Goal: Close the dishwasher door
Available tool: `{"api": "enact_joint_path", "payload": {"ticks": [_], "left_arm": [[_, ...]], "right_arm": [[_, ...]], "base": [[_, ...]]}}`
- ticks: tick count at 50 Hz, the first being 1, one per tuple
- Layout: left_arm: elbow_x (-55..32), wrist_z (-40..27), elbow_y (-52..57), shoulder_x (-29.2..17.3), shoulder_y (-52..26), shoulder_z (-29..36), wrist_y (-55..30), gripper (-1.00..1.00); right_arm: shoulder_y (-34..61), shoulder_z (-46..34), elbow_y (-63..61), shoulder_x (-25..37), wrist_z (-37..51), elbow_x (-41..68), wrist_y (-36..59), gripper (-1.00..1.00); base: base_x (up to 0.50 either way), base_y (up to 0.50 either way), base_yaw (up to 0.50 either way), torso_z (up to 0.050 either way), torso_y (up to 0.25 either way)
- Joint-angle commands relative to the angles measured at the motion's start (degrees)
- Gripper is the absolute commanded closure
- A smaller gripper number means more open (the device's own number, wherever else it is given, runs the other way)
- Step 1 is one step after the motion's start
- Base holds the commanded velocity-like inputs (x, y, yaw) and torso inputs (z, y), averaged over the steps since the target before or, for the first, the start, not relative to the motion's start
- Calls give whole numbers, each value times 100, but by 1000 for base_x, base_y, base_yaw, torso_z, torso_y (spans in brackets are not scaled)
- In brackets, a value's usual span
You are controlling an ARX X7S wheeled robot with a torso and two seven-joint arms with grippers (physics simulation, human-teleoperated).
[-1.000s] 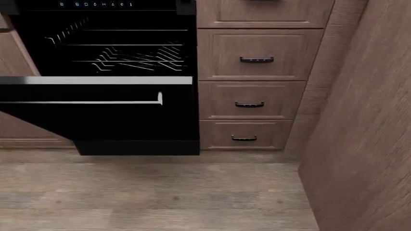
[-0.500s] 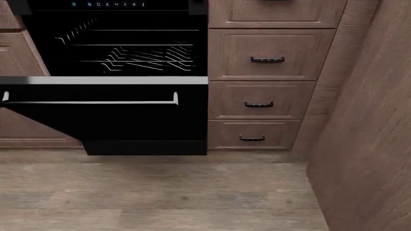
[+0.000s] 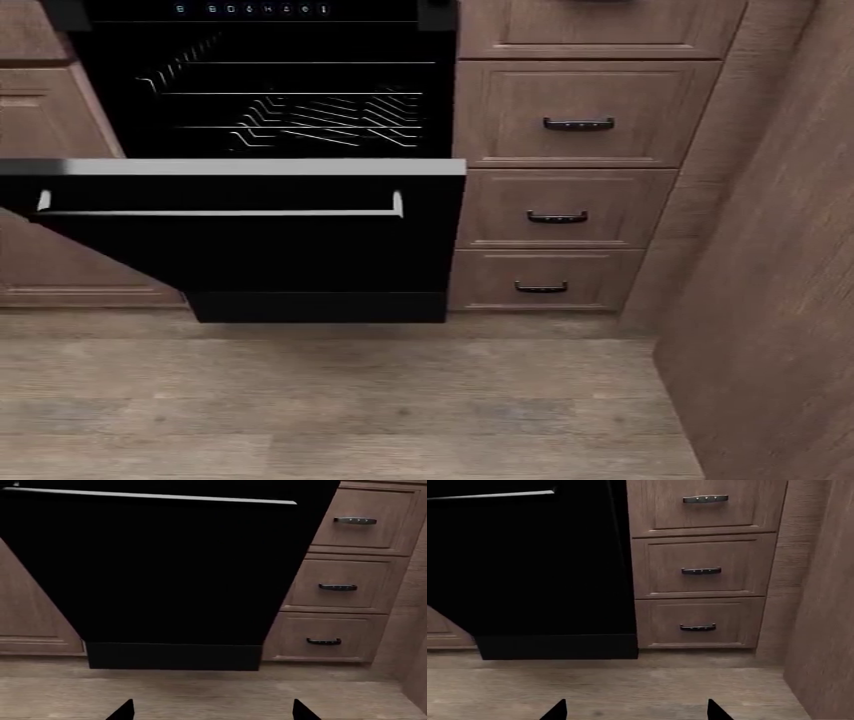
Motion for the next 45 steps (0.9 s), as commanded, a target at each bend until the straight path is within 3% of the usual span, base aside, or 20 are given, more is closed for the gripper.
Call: {"api": "enact_joint_path", "payload": {"ticks": [1,45], "left_arm": [[-4,-18,-10,-13,-11,23,5,-100],[-20,-92,-31,-73,-17,91,59,-100]], "right_arm": [[-2,-13,7,12,25,-8,-20,-100],[2,-64,-21,60,120,-21,-31,-100]], "base": [[0,121,0,0,0],[0,125,0,0,0]]}}
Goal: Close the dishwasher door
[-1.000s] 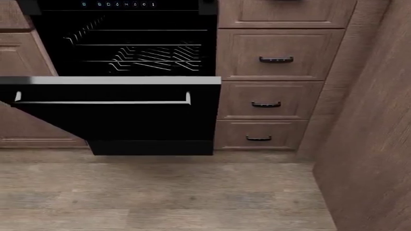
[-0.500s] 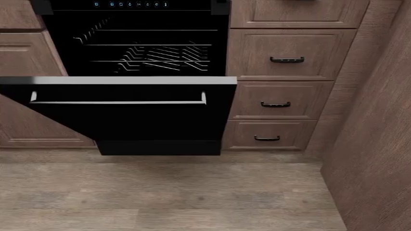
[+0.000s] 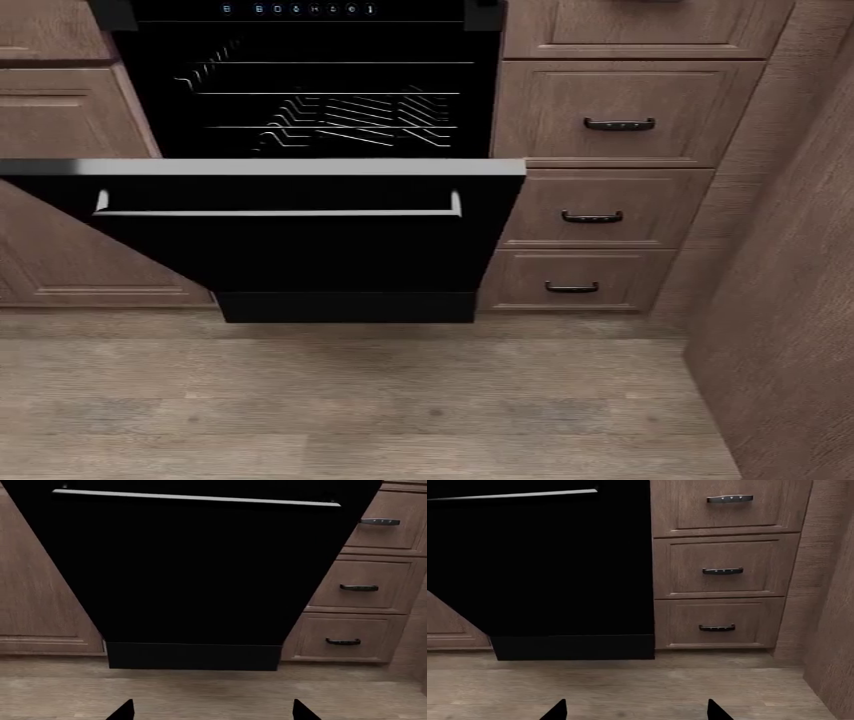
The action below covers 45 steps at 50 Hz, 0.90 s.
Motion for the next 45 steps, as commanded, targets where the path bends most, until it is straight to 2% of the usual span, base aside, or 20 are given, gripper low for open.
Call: {"api": "enact_joint_path", "payload": {"ticks": [1,45], "left_arm": [[-2,-20,-7,-13,-4,18,12,-100],[-28,-84,-25,-75,-15,89,46,-100]], "right_arm": [[9,-14,-7,15,17,4,2,-100],[14,-81,25,44,92,-20,-60,-100]], "base": [[0,121,0,0,0],[0,125,0,0,0]]}}
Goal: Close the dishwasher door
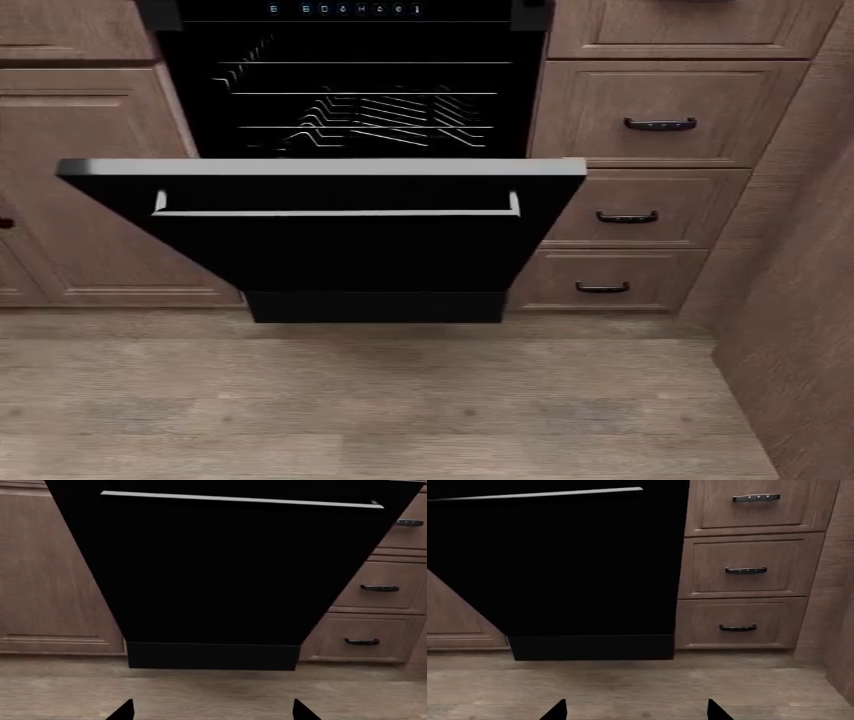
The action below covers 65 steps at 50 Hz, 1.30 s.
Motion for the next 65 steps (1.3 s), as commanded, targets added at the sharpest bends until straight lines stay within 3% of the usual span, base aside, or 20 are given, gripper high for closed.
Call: {"api": "enact_joint_path", "payload": {"ticks": [1,65], "left_arm": [[0,-14,-19,-11,-1,20,22,-100],[-10,-119,0,-71,-88,133,-19,-100]], "right_arm": [[11,-13,6,11,16,6,-6,-100],[88,-88,21,76,73,117,-10,-100]], "base": [[0,121,0,0,0],[30,69,0,0,0]]}}
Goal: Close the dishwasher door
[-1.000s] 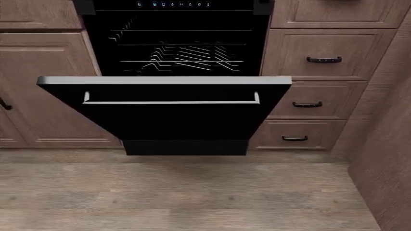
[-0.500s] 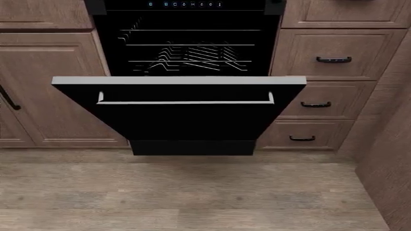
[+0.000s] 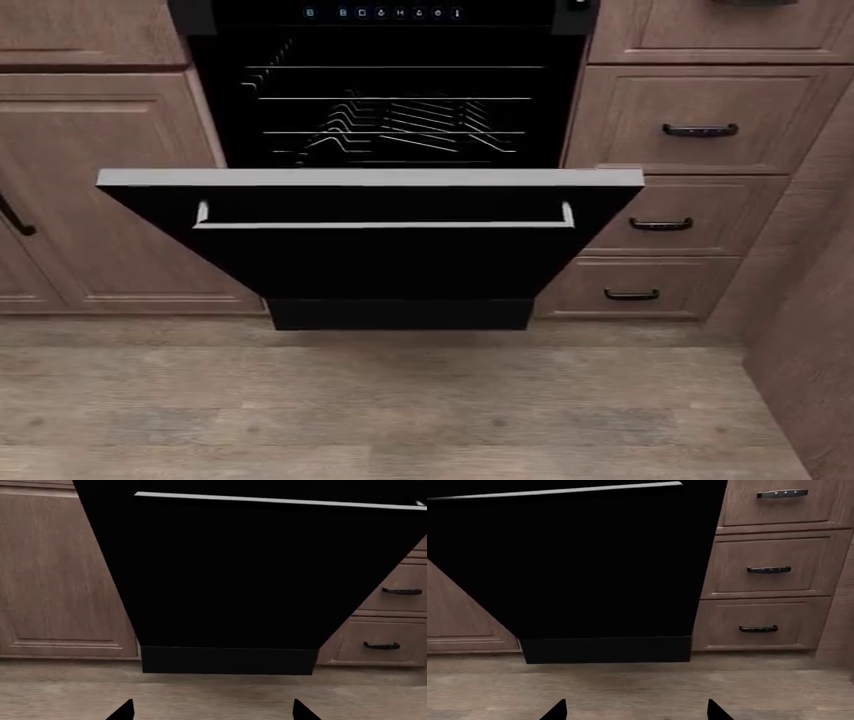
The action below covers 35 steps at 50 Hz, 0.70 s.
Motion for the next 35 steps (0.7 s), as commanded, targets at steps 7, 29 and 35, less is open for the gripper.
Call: {"api": "enact_joint_path", "payload": {"ticks": [7,29,35], "left_arm": [[-5,-28,11,-20,-19,28,-10,-100],[-12,-57,-2,-47,-28,55,12,-100],[-6,-67,-1,-54,-24,64,20,-100]], "right_arm": [[43,-11,4,15,18,23,23,-100],[61,-35,-5,28,50,30,26,-100],[65,-40,0,31,58,42,19,-100]], "base": [[105,6,0,0,0],[143,86,0,0,0],[143,100,0,0,0]]}}
